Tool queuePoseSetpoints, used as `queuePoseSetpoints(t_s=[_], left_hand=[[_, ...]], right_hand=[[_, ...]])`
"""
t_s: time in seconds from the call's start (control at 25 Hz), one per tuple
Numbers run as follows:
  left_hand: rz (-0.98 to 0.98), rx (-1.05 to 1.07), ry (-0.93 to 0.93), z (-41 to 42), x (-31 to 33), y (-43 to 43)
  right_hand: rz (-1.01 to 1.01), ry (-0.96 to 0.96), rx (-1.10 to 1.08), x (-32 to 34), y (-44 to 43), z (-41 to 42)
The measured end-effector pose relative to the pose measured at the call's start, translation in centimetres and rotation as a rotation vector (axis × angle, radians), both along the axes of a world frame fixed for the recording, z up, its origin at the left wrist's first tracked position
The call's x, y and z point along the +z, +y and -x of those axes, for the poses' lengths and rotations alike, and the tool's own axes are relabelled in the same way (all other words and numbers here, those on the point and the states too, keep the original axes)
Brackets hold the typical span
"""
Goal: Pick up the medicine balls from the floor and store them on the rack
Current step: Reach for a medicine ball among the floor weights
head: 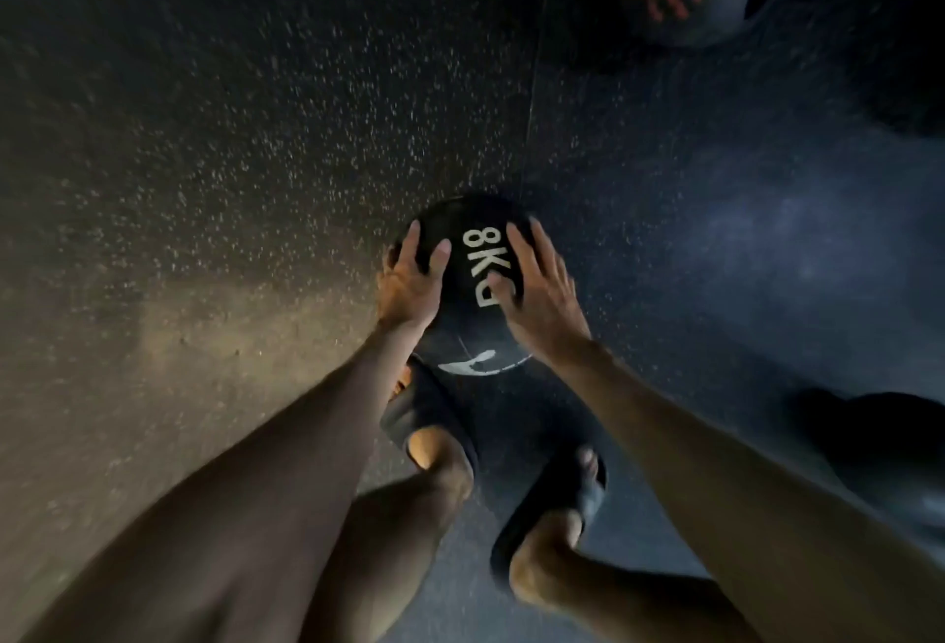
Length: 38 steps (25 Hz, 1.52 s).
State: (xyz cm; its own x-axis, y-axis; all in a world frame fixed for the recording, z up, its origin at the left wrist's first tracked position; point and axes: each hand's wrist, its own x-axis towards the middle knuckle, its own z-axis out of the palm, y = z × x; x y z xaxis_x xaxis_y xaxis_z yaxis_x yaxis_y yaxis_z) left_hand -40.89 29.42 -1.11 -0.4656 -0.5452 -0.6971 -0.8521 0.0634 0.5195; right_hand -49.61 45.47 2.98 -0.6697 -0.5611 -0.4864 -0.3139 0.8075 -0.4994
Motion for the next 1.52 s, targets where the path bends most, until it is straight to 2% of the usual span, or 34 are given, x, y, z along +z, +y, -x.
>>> queuePoseSetpoints(t_s=[0.08,0.2,0.28,0.4,0.48,0.6,0.76,0.84,0.92,1.0,1.12,1.24,1.32,1.4,1.52], left_hand=[[-0.050,0.065,-0.024,3.5,0.6,-3.2],[-0.057,0.100,0.033,6.3,0.5,-5.9],[0.047,0.023,0.098,6.4,0.5,-6.4],[0.330,-0.171,0.185,6.0,0.2,-7.3],[0.382,-0.212,0.238,6.9,0.0,-8.5],[0.370,-0.086,0.217,11.9,-0.8,-10.6],[0.314,0.042,0.046,21.6,-0.9,-15.8],[0.239,0.112,-0.033,25.3,-0.5,-18.5],[0.233,0.126,-0.071,27.5,0.2,-19.5],[0.310,0.071,-0.011,27.2,0.9,-18.4],[0.400,-0.042,0.182,26.3,1.2,-17.2],[0.475,-0.104,0.321,27.5,-0.3,-19.2],[0.498,-0.075,0.392,30.1,-1.0,-22.1],[0.440,-0.001,0.388,33.8,-1.1,-25.8],[0.241,0.082,0.233,39.4,-1.7,-32.5]], right_hand=[[-0.020,0.020,0.022,-0.6,-1.5,0.2],[-0.049,-0.024,-0.068,-1.7,-8.3,3.7],[-0.088,-0.007,-0.135,-2.4,-12.9,6.8],[-0.134,-0.026,-0.199,-4.5,-18.9,13.5],[-0.111,-0.086,-0.203,-5.3,-22.3,18.2],[-0.035,-0.103,-0.143,-5.6,-24.9,23.2],[0.058,0.012,-0.026,-4.8,-23.3,24.5],[0.088,0.087,-0.051,-4.4,-21.1,23.7],[0.104,0.081,-0.111,-4.2,-20.3,23.8],[0.041,0.023,-0.121,-4.1,-21.9,25.7],[-0.058,-0.060,-0.155,-3.9,-26.9,30.7],[-0.146,-0.164,-0.224,-4.8,-32.9,36.2],[-0.171,-0.195,-0.253,-5.1,-36.4,39.1],[-0.137,-0.172,-0.226,-5.1,-39.9,41.7],[-0.100,-0.118,-0.164,-4.2,-43.4,44.2]])
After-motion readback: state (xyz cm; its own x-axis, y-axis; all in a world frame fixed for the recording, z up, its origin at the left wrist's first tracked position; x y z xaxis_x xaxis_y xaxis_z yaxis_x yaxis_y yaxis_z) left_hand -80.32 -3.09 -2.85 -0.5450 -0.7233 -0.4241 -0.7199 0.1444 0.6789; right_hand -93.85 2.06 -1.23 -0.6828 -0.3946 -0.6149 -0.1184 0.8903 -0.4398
